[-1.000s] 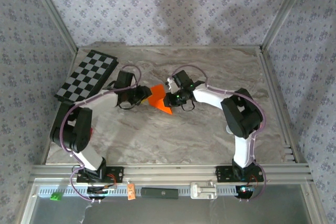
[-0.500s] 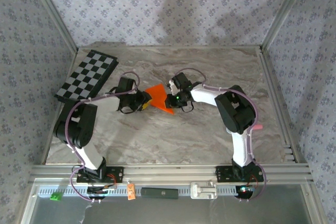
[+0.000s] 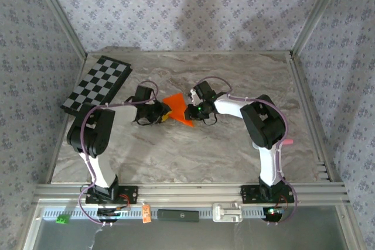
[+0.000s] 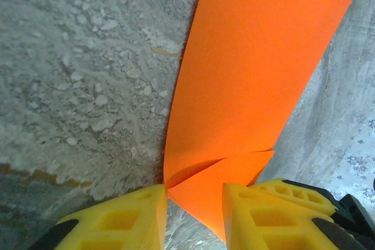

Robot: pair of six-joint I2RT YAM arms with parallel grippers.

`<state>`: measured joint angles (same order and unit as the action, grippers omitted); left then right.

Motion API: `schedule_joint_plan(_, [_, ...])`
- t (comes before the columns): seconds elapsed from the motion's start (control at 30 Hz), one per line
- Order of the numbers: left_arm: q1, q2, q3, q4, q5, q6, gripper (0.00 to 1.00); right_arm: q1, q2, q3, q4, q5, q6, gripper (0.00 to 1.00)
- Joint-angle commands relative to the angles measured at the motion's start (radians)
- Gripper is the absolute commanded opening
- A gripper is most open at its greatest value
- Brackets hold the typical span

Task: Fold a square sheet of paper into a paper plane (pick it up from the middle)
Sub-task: Fourth fold the wing at the center of the table.

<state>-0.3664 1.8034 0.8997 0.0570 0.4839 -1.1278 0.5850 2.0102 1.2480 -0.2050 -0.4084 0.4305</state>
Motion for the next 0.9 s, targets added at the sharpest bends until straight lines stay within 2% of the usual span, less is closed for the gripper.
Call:
schedule_joint_plan(0.0, [0.000,0.022,0.034,0.014,0.019,-0.001,0.29,-0.008,0.019,-0.025,-0.028,0.019,0.012,0.19])
schedule_joint_plan(0.13, [0.001,0.036,0.038,0.018,0.028,-0.001,0.29,-0.010,0.019,-0.028,-0.028,0.019,0.011,0.19])
schedule_joint_plan(0.3, [0.001,0.027,0.041,0.037,0.044,0.012,0.22,-0.012,0.021,-0.032,-0.033,0.019,0.007,0.19])
schedule_joint_plan(0.67, [0.003,0.045,0.066,0.046,0.088,0.076,0.18,-0.018,0.027,-0.030,-0.036,0.007,-0.008,0.18])
schedule_joint_plan(0.87, [0.002,0.065,0.085,0.029,0.099,0.100,0.12,-0.022,0.006,-0.015,-0.031,-0.010,-0.033,0.19])
